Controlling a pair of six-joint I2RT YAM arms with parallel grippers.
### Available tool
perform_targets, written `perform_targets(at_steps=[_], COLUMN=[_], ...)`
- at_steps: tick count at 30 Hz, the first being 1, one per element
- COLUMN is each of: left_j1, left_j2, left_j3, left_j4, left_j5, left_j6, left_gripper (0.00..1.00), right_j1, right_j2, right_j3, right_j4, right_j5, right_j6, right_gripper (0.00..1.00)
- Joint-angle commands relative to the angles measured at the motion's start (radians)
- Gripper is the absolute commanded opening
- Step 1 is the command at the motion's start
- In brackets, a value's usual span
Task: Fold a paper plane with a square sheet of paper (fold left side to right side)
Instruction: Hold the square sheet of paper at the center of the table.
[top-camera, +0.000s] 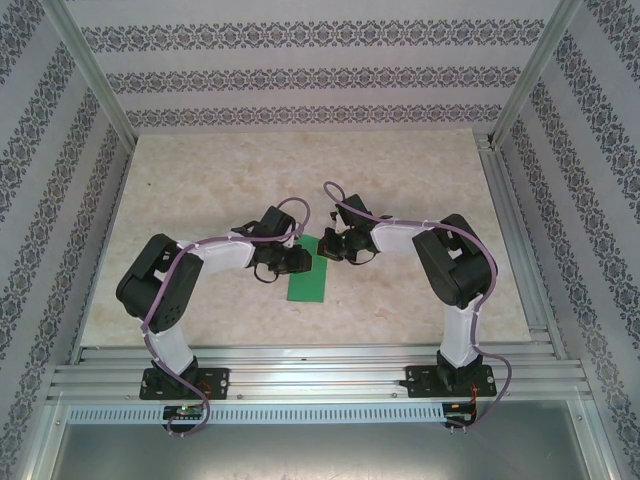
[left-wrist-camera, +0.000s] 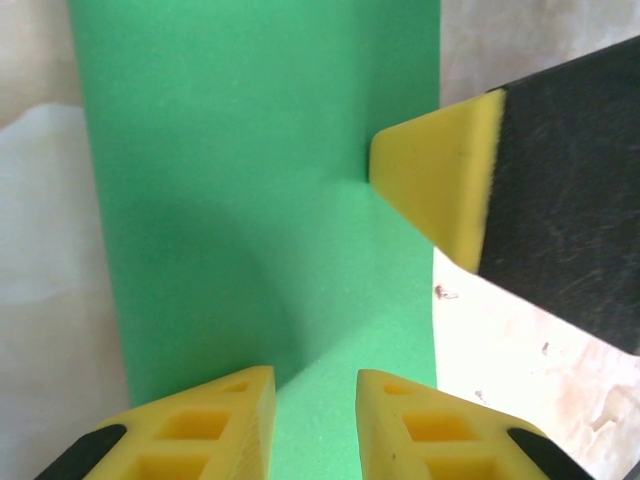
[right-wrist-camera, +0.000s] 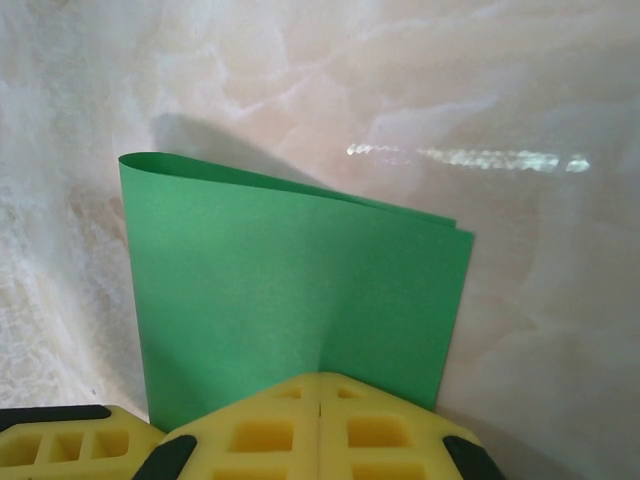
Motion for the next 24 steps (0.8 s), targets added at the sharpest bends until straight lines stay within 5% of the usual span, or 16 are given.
perform_targets(at_steps=[1,15,24], left_j1=[0.006,0.006,0.005], left_j2=[0.02,0.059,0.062], left_j3=[-0.016,-0.091,-0.118], left_j4=[-0.022,0.03,0.016], left_j5=[-0.026,-0.026,-0.051], left_j6=[0.027,0.021,0.031], left_gripper=[0.28,0.22,0.21], right_j1=[0.015,0.012,-0.037], right_j2=[0.053,0.042,-0.133], right_j3=[-0.013,-0.003,-0.015], right_j4=[-0.109,-0.082,-0.065], right_j5=[0.08,0.054,0.024], right_j6=[-0.03,-0.031,-0.033], right_gripper=[0.01,0.01,0.07])
